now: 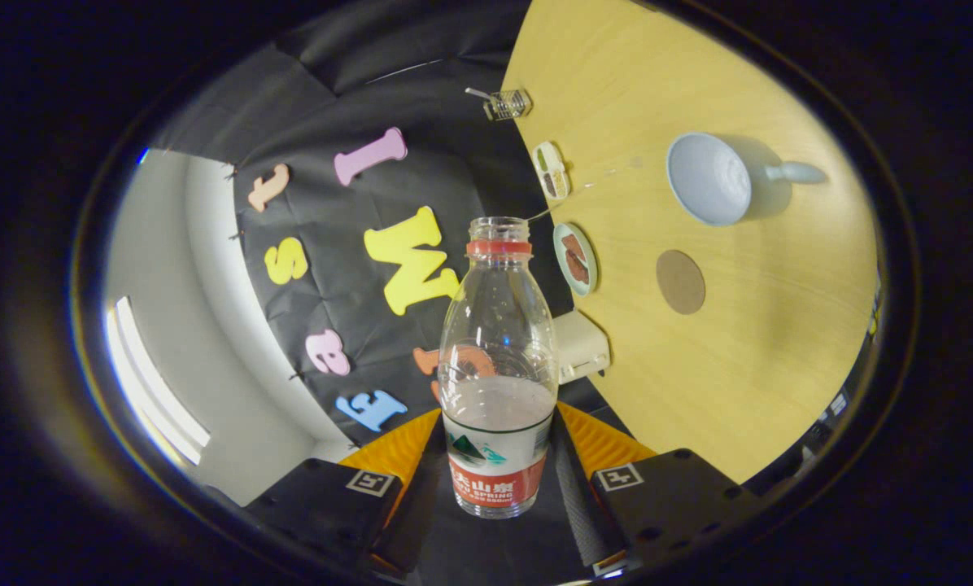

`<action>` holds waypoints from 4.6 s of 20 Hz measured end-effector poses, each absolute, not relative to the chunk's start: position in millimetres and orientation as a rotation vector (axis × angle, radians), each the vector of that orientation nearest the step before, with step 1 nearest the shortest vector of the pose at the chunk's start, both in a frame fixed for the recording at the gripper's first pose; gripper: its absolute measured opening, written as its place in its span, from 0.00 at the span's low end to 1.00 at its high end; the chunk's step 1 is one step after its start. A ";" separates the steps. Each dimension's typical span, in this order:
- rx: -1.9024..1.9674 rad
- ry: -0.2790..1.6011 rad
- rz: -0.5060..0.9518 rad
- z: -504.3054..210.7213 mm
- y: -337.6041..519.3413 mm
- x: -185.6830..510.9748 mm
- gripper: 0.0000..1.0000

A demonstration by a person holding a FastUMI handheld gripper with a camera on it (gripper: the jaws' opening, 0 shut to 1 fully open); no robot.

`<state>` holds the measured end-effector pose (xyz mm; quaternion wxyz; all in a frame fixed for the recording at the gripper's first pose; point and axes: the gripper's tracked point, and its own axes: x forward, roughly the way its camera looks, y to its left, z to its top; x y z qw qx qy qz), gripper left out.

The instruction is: Take the bottle from table, then pour the juice into the cup, finally place the bottle on the coaster

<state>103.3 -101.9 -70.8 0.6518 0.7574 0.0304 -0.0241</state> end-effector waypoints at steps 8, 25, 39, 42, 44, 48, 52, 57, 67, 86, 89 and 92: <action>1.124 0.222 -0.019 -118.1 -60.3 86.2 0.75; 0.015 0.128 -0.129 -100.4 -92.8 84.9 0.76; -0.134 0.202 -0.224 -149.1 -103.0 223.1 0.77; -0.130 0.222 -0.245 -169.2 -116.0 235.6 0.77; -0.121 0.234 -0.254 -180.3 -120.6 243.9 0.77; -0.110 0.252 -0.265 -197.6 -130.6 256.4 0.77; -0.087 0.280 -0.263 -216.0 -133.8 262.8 0.77; -0.104 0.302 -0.253 -233.0 -136.0 265.4 0.78; -0.124 0.289 -0.236 -233.3 -131.0 263.0 0.83; -0.113 0.295 -0.204 -227.1 -124.2 259.2 1.00; -0.114 0.287 -0.203 -221.9 -118.3 253.8 1.00; -0.120 0.288 -0.202 -218.1 -114.7 251.6 1.00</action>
